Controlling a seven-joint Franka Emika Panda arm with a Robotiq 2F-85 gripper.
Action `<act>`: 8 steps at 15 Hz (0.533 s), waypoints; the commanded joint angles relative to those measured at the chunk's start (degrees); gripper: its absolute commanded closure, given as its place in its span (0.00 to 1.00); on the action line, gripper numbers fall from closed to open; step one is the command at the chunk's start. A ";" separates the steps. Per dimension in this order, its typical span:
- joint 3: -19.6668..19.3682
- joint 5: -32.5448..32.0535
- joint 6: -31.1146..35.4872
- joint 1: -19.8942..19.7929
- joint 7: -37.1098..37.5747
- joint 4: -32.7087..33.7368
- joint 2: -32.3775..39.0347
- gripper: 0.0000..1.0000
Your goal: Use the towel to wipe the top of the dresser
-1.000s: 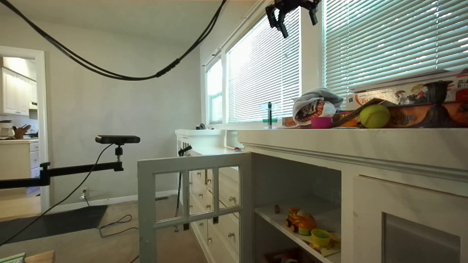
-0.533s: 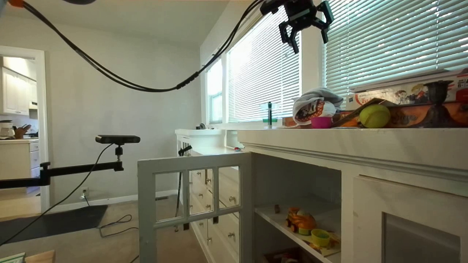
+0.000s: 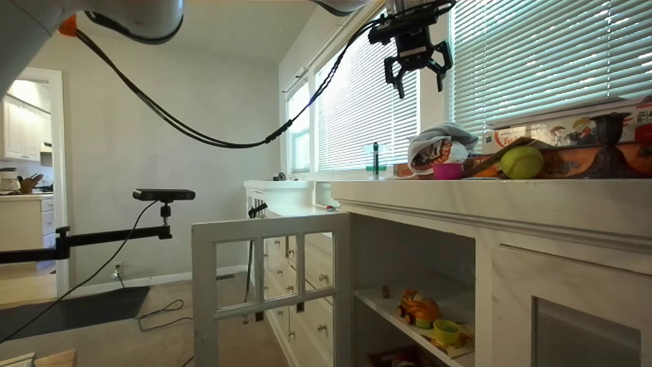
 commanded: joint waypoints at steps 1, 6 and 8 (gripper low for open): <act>0.30 0.00 -0.84 -0.08 -0.27 1.43 0.75 0.00; -0.67 -1.42 -0.25 0.35 2.33 2.37 2.16 0.00; -1.45 -2.53 1.14 0.38 1.40 3.22 4.54 0.00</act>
